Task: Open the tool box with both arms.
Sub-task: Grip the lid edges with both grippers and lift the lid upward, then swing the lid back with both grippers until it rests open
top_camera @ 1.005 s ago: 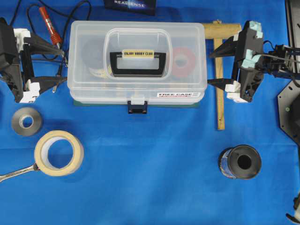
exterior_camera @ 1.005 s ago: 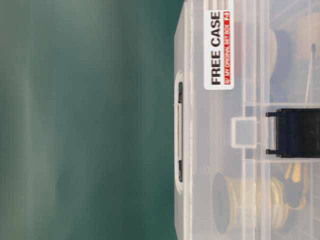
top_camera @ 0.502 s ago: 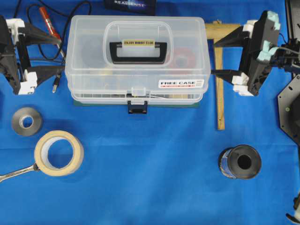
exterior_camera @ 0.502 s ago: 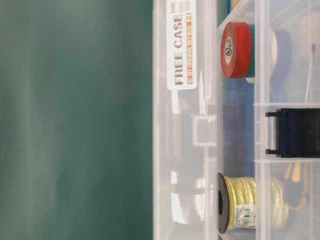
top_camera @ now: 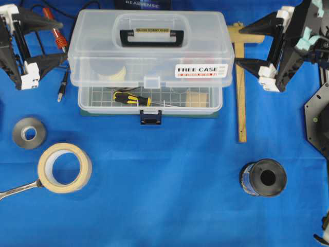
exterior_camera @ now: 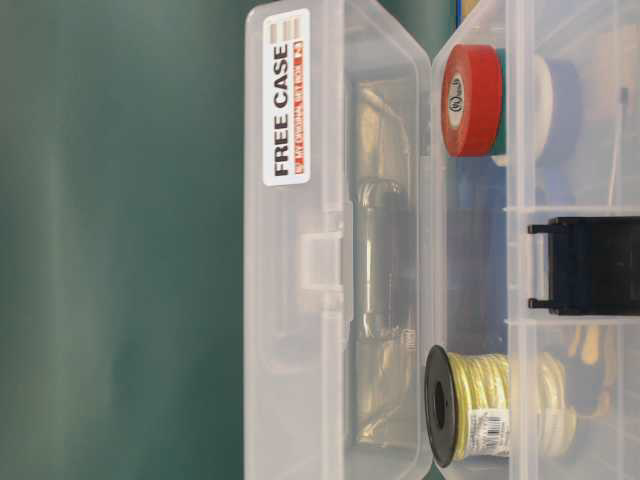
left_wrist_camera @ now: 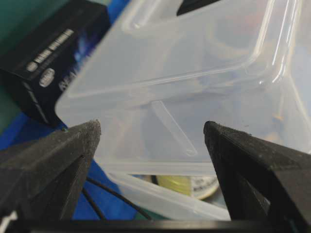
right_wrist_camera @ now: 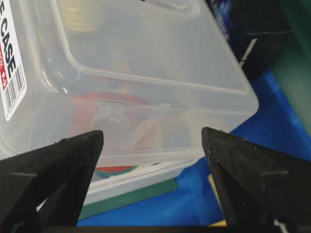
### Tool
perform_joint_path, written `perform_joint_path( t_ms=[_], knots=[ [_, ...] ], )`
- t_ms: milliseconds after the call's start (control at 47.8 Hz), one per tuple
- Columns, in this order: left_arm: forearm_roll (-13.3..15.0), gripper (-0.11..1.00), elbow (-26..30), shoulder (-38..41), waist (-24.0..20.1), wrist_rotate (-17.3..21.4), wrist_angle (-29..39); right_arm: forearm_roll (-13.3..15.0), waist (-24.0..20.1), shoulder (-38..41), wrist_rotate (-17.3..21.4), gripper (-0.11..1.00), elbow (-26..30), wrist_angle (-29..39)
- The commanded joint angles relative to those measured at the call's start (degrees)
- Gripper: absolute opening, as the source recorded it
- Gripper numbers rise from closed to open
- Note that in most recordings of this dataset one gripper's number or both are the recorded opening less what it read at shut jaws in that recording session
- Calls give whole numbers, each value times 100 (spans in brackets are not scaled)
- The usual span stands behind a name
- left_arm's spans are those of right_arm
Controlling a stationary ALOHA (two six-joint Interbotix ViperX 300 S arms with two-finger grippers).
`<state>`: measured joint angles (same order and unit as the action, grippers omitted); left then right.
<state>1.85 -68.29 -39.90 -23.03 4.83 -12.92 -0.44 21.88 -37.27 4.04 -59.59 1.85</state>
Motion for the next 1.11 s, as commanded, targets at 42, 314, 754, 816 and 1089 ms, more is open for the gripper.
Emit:
perform_joint_path(
  t_ms=[42, 314, 754, 816, 1089],
  knots=[
    [9, 88, 316, 62, -97, 26, -299, -9, 88, 26, 18, 84, 360, -264],
    [18, 88, 334, 141, -448, 123, -642, -18, 404, 35, 18, 84, 369, -378],
    [9, 88, 598, 756, -914, 132, -729, -9, 853, 167, 9, 84, 422, -466],
    [18, 88, 624, 809, -984, 132, -729, -9, 932, 237, 18, 84, 448, -483],
    [9, 88, 686, 914, -1301, 123, -729, -9, 1397, 686, 9, 84, 624, -483]
  ],
)
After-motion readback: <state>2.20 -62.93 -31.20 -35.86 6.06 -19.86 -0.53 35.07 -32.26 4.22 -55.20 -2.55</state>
